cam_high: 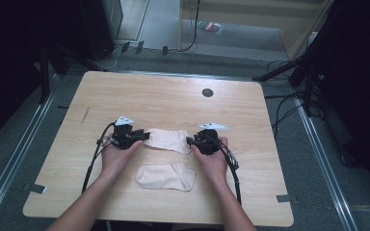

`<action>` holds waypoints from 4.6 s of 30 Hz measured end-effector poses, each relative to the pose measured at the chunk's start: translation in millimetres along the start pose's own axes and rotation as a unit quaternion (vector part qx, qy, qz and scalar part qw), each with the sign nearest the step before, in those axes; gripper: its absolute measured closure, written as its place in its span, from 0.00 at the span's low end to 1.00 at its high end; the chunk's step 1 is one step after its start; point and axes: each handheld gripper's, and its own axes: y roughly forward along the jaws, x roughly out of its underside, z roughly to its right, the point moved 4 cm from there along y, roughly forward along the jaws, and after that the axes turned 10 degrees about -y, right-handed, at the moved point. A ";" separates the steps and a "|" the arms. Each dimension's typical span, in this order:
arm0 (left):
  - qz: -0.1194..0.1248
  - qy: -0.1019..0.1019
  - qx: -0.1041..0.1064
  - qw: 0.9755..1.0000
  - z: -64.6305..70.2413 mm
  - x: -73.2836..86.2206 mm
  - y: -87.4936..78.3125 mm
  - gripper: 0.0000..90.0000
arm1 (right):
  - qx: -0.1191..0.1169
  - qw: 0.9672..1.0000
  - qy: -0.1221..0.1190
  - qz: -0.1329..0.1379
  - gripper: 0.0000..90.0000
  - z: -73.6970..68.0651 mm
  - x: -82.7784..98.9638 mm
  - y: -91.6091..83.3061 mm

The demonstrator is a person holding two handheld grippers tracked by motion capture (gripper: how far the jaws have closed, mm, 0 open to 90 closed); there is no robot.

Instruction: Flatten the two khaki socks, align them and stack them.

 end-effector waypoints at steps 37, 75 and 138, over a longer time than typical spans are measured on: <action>0.041 0.051 0.034 0.997 35.5 42.0 -90.4 1.00 | -0.057 0.996 -0.017 0.065 0.95 -39.2 16.3 -76.2; -0.019 0.094 0.023 0.995 48.7 101.1 -95.4 0.99 | -0.077 0.997 -0.006 0.002 0.95 -53.8 70.3 -85.4; 0.036 0.065 0.049 0.996 23.7 84.1 -105.7 0.07 | -0.024 0.997 -0.002 0.079 0.14 -29.2 65.9 -90.7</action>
